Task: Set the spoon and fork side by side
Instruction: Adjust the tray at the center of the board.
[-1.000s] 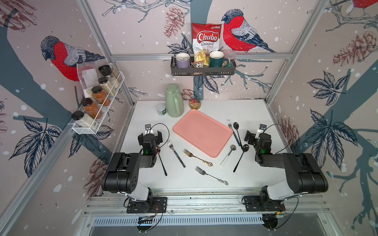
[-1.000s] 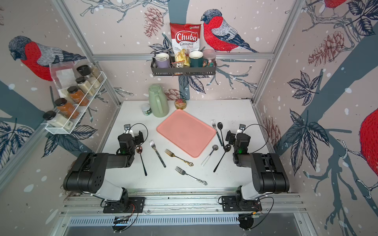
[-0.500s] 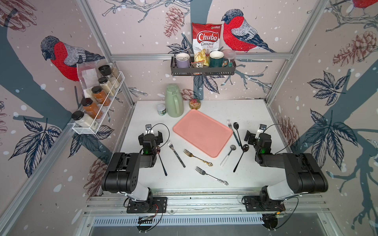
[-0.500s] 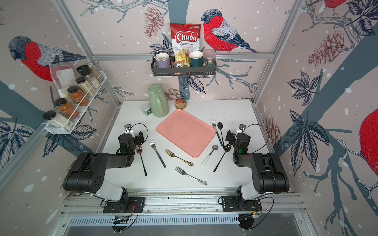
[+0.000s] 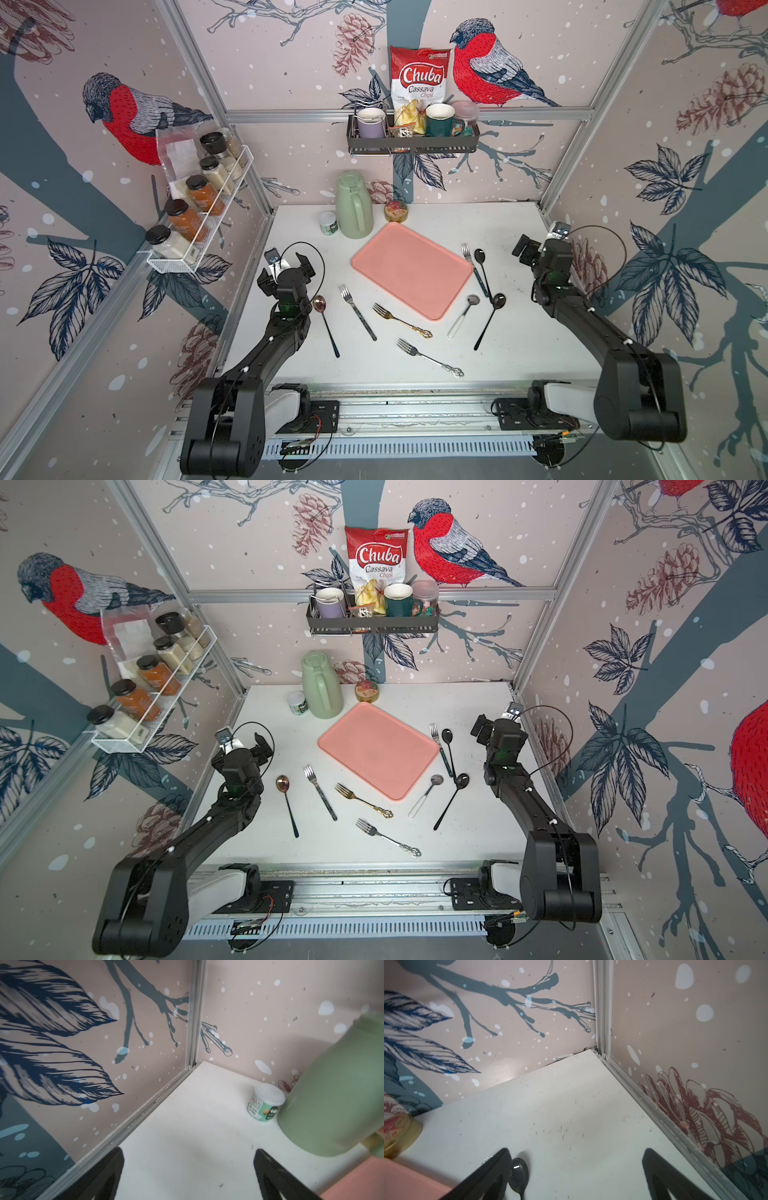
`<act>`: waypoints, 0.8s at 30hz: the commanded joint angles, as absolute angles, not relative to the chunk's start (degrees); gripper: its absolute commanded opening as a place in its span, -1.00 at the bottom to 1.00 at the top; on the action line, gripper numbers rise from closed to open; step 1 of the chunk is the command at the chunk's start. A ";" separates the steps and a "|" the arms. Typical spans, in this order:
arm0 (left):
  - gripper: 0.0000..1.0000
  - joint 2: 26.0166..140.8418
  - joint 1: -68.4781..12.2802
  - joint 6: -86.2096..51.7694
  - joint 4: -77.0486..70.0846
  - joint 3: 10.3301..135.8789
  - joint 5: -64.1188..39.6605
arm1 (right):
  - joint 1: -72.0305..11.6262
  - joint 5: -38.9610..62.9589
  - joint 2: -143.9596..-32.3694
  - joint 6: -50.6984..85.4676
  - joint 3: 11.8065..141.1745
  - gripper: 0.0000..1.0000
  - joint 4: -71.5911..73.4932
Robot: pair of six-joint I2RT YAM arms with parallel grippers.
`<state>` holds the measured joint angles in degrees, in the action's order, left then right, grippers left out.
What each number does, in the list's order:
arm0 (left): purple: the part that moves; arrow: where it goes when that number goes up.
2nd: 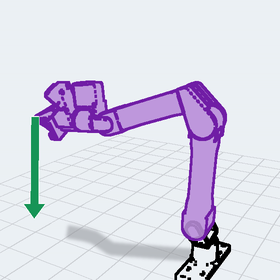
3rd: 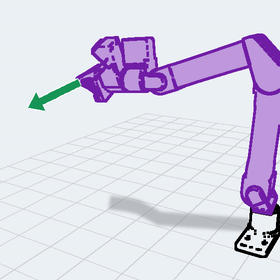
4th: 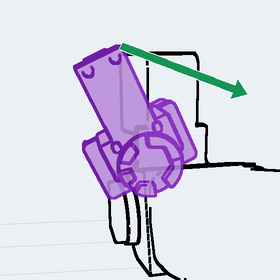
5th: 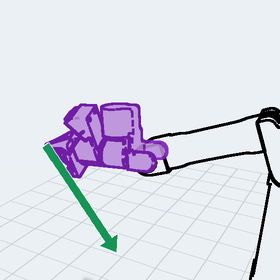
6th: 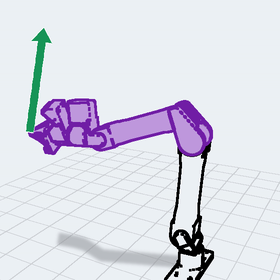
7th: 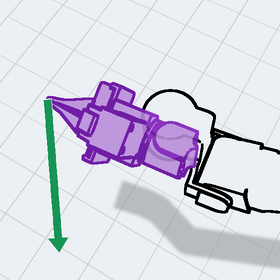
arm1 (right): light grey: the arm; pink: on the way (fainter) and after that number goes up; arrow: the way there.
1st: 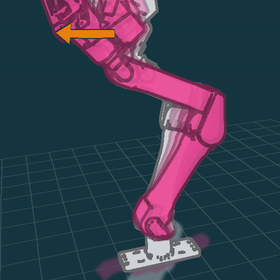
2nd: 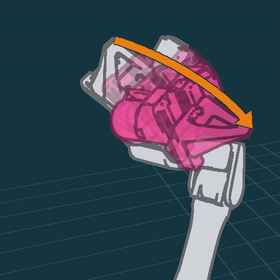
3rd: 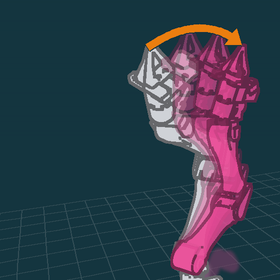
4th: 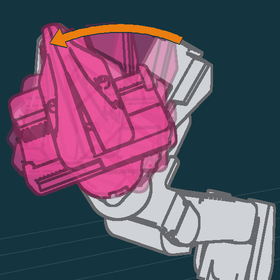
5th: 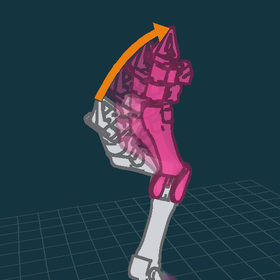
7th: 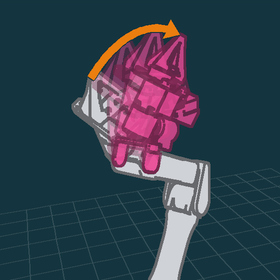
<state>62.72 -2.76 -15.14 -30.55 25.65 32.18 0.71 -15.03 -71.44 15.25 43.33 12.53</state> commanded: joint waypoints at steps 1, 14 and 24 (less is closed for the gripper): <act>0.96 59.69 -3.08 -25.28 -15.52 29.23 32.55 | 2.87 -12.42 -70.16 28.69 49.25 0.99 -10.37; 0.92 58.47 -15.77 -27.46 11.79 45.61 15.38 | -8.41 -1.08 -64.15 35.71 52.63 0.80 -31.65; 0.82 53.75 -25.44 -19.72 16.10 45.31 4.97 | -33.48 -12.83 -66.71 44.94 50.41 0.49 -31.48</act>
<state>54.48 -23.77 -22.65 14.50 45.43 9.65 -29.54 -7.66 -65.49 40.75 50.61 -31.11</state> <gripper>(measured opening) 0.911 0.747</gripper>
